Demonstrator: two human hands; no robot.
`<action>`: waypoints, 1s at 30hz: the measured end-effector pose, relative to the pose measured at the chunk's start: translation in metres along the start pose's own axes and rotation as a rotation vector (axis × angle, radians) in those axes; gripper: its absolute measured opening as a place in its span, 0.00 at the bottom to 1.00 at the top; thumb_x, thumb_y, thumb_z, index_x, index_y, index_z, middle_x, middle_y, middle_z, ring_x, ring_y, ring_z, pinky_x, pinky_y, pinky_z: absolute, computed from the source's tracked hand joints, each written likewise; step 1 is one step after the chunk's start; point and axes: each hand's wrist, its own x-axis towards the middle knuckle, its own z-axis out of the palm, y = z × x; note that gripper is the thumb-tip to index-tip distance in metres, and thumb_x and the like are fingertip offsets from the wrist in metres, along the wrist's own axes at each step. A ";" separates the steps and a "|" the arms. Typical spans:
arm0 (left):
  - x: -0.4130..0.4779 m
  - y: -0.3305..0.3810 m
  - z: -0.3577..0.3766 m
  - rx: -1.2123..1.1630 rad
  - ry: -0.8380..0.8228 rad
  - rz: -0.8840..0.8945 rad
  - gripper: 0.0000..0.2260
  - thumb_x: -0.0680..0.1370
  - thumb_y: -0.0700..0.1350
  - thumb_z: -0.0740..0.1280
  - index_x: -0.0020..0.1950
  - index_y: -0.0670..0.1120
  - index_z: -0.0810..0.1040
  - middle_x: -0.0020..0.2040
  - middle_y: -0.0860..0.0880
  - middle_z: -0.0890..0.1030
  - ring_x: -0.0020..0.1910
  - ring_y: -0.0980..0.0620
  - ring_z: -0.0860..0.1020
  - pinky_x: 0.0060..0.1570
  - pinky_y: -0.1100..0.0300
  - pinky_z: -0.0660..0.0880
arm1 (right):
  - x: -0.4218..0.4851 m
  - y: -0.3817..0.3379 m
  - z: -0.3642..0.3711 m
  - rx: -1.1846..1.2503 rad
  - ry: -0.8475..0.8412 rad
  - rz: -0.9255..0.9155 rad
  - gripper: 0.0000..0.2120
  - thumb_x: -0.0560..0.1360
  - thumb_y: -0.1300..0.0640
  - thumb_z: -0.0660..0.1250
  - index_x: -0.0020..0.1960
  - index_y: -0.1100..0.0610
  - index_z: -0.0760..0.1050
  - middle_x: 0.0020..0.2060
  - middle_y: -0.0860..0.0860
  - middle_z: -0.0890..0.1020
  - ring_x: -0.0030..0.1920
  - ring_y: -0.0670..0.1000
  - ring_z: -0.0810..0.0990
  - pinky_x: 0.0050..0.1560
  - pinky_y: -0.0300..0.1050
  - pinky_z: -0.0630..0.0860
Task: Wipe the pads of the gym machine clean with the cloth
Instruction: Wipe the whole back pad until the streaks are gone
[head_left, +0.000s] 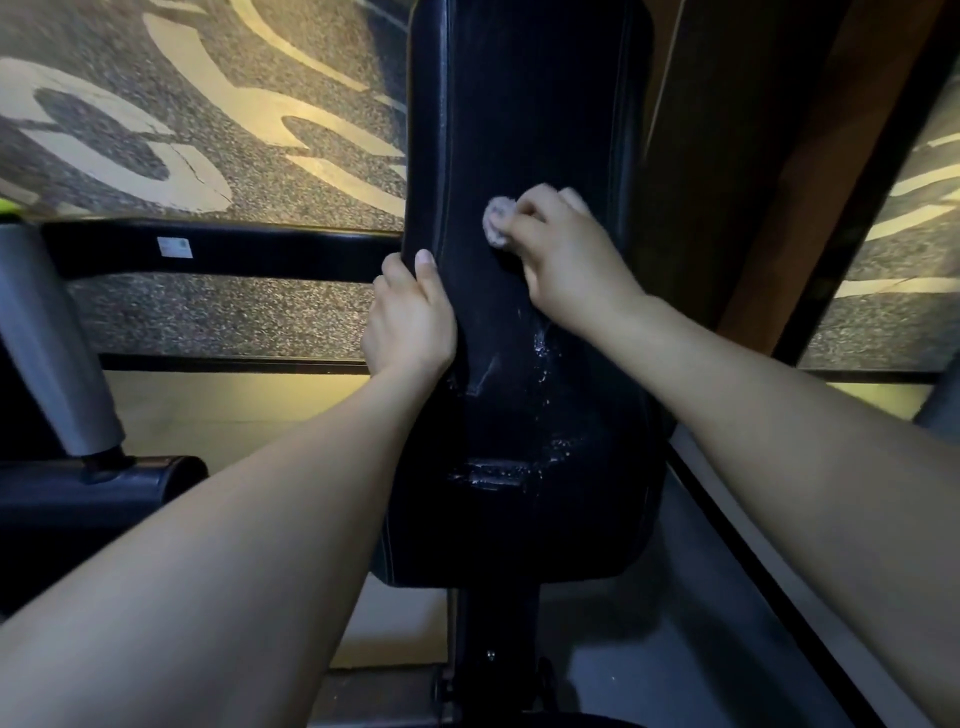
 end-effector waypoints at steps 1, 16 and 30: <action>0.000 -0.001 0.001 -0.001 0.007 -0.002 0.25 0.84 0.60 0.45 0.73 0.46 0.66 0.68 0.40 0.74 0.64 0.36 0.74 0.58 0.45 0.68 | -0.011 -0.007 0.003 0.022 -0.024 -0.028 0.16 0.76 0.69 0.65 0.62 0.58 0.79 0.52 0.55 0.78 0.48 0.56 0.72 0.46 0.51 0.75; -0.007 -0.001 0.000 -0.023 0.016 0.024 0.25 0.85 0.59 0.45 0.73 0.45 0.66 0.66 0.41 0.77 0.62 0.37 0.76 0.54 0.47 0.68 | 0.002 -0.007 -0.009 -0.044 -0.028 0.083 0.16 0.71 0.72 0.65 0.55 0.59 0.79 0.48 0.58 0.77 0.48 0.60 0.74 0.45 0.52 0.75; -0.004 -0.003 0.002 0.000 0.040 0.028 0.27 0.84 0.60 0.44 0.74 0.44 0.64 0.64 0.39 0.78 0.61 0.35 0.76 0.57 0.43 0.70 | -0.019 0.037 -0.015 0.119 0.250 0.457 0.18 0.82 0.59 0.60 0.72 0.59 0.70 0.57 0.58 0.73 0.49 0.54 0.78 0.50 0.50 0.79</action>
